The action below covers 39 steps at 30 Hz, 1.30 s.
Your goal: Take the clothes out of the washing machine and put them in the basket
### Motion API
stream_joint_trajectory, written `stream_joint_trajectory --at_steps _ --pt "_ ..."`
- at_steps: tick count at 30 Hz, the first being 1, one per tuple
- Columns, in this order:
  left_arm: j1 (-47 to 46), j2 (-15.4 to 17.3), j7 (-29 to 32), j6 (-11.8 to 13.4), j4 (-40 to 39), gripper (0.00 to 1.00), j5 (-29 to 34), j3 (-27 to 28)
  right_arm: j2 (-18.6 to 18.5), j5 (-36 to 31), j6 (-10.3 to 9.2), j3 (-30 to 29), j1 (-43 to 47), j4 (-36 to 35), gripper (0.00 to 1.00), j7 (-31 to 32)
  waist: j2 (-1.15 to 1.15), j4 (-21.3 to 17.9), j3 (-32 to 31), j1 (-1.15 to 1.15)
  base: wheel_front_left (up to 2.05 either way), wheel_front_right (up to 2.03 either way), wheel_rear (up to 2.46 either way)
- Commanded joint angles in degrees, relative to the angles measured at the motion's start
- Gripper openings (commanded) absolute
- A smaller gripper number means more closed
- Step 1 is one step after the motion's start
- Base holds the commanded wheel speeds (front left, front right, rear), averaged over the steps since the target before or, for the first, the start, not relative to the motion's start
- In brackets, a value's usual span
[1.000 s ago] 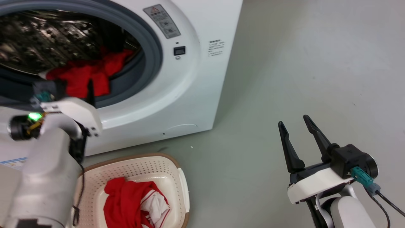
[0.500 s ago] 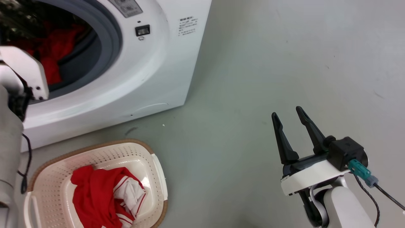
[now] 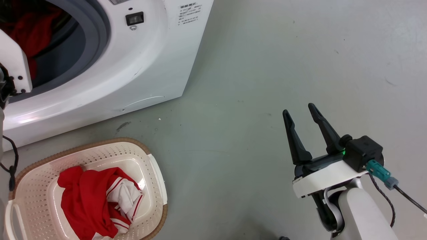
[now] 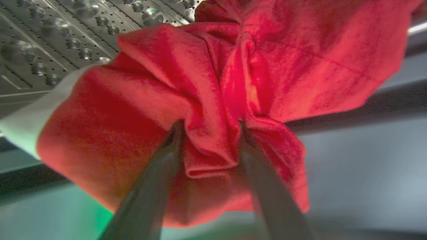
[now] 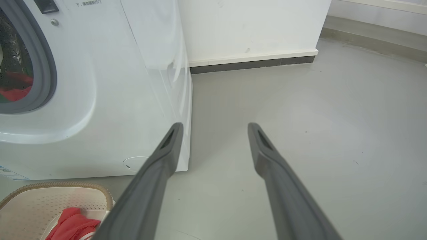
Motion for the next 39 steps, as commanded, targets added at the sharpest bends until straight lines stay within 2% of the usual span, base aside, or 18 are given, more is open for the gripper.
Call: stream_joint_trajectory --at_steps 1,8,14,27,32,39 --pt "1.1 -0.6 0.4 0.4 1.0 0.0 -0.3 -0.2 0.1 0.3 -0.05 -0.3 -1.0 -0.4 1.0 -0.3 0.0 0.1 0.0 -0.01 0.0 0.0 0.0" --pt "1.7 -0.1 -7.2 1.6 -2.2 0.0 -0.2 -0.4 0.1 -0.8 -0.06 -1.1 -0.8 -0.3 1.0 -0.2 0.0 1.3 -1.5 -0.01 0.0 0.0 0.0" --pt "4.3 -2.3 -17.2 3.0 -4.0 0.0 -1.4 0.4 0.1 -2.3 -0.06 -2.1 0.1 0.2 1.0 -0.3 0.0 3.2 -5.3 -0.01 0.0 0.0 0.0" --pt "10.9 -7.8 -35.8 2.5 -3.8 0.0 -3.7 1.0 0.1 -5.1 -0.05 -4.0 3.1 0.1 1.0 1.1 0.0 6.8 -14.6 -0.01 0.0 0.0 0.0" --pt "13.3 -9.6 -38.7 1.9 -5.2 0.0 -4.5 1.3 0.1 -6.1 -0.05 -4.8 4.9 -0.9 1.0 2.6 0.0 8.2 -18.1 -0.01 0.0 0.0 0.0" --pt "16.9 -11.1 -39.4 0.5 -10.1 0.0 -5.2 1.4 0.1 -6.7 -0.05 -6.5 7.7 -2.9 1.0 4.4 0.0 10.6 -21.6 -0.01 0.0 0.0 0.0"
